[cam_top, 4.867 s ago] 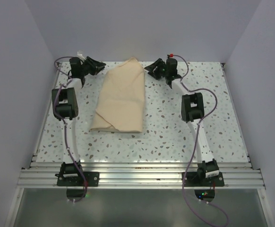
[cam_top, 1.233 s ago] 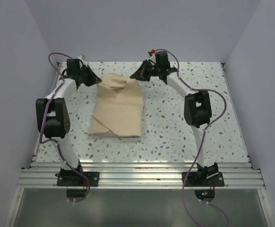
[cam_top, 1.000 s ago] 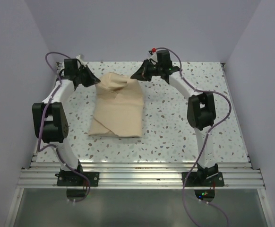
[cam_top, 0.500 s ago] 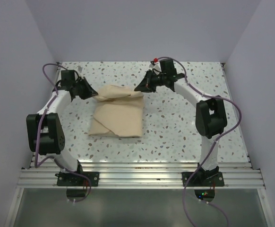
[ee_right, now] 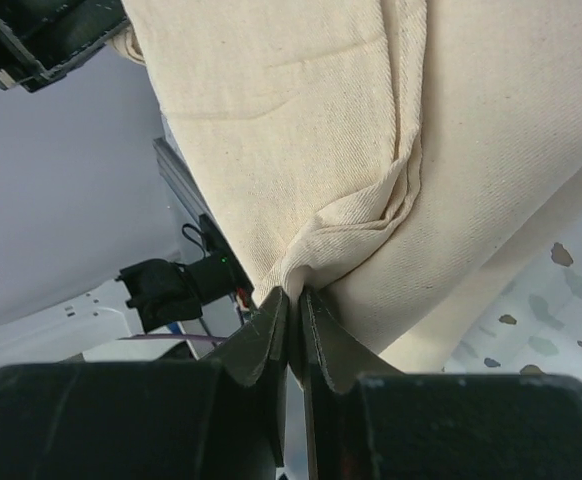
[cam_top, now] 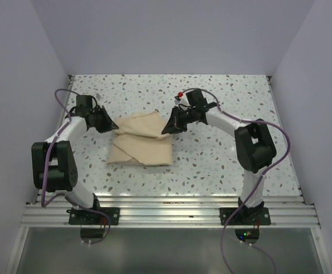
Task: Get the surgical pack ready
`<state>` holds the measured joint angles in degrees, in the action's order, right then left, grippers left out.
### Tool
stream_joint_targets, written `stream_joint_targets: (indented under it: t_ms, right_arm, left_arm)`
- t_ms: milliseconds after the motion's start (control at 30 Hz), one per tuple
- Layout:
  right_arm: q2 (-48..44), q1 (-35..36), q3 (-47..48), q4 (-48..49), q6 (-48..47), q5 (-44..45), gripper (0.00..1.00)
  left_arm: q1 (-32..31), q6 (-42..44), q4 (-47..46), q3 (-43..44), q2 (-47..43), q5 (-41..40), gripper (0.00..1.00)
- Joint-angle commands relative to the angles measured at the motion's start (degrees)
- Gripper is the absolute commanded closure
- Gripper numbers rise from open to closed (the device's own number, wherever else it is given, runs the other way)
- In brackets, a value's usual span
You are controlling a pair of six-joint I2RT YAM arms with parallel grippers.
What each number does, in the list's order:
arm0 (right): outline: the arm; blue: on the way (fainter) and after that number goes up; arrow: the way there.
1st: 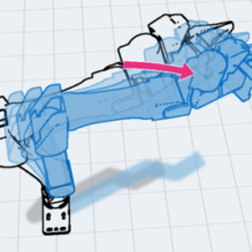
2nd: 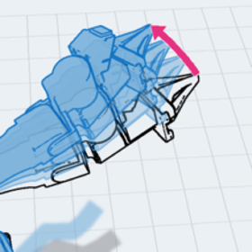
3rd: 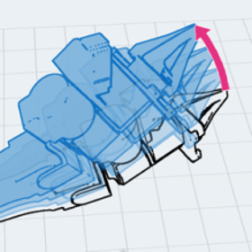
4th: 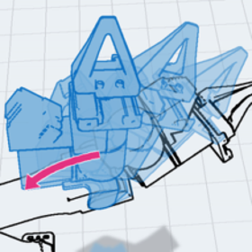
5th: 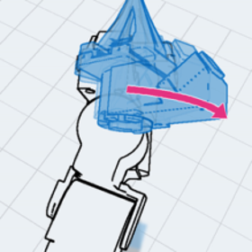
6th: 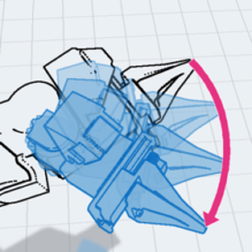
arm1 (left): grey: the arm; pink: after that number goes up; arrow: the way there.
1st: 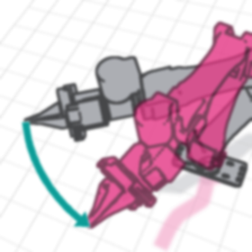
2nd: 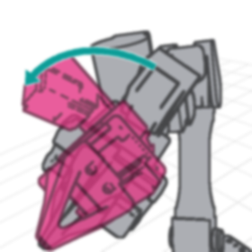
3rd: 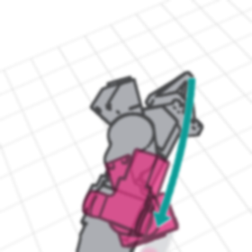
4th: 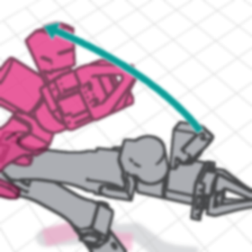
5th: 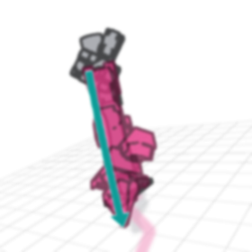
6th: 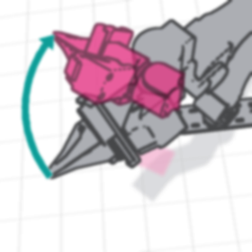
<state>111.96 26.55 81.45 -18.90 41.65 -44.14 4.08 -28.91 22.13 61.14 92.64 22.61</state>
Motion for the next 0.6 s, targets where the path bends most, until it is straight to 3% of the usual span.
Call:
stream_joint_targets:
  t_ms: [0,100,200,333,567]
  right_arm:
    - [-2.8,-0.2,-1.9,-5.4,-4.9,-1.2,0.90]
    - [-1.7,0.0,-2.9,-8.7,-7.6,-1.0,0.89]
    - [-1.2,0.3,-2.9,-11.9,-10.6,-0.9,0.81]
    - [-2.7,0.3,0.5,-12.5,-13.5,0.4,0.54]
    - [1.5,0.1,16.2,-10.4,-16.2,5.8,0.25]
  left_arm:
    - [0.8,1.4,3.3,-2.1,-3.2,-3.2,1.00]
    - [0.8,1.0,3.6,-4.2,-3.6,-4.0,1.00]
    - [0.7,0.9,3.8,-4.7,-3.2,-3.5,1.00]
    - [0.7,1.1,4.1,-5.0,-2.8,-3.2,1.00]
    - [0.8,2.4,4.6,-4.5,-3.0,-2.8,1.00]
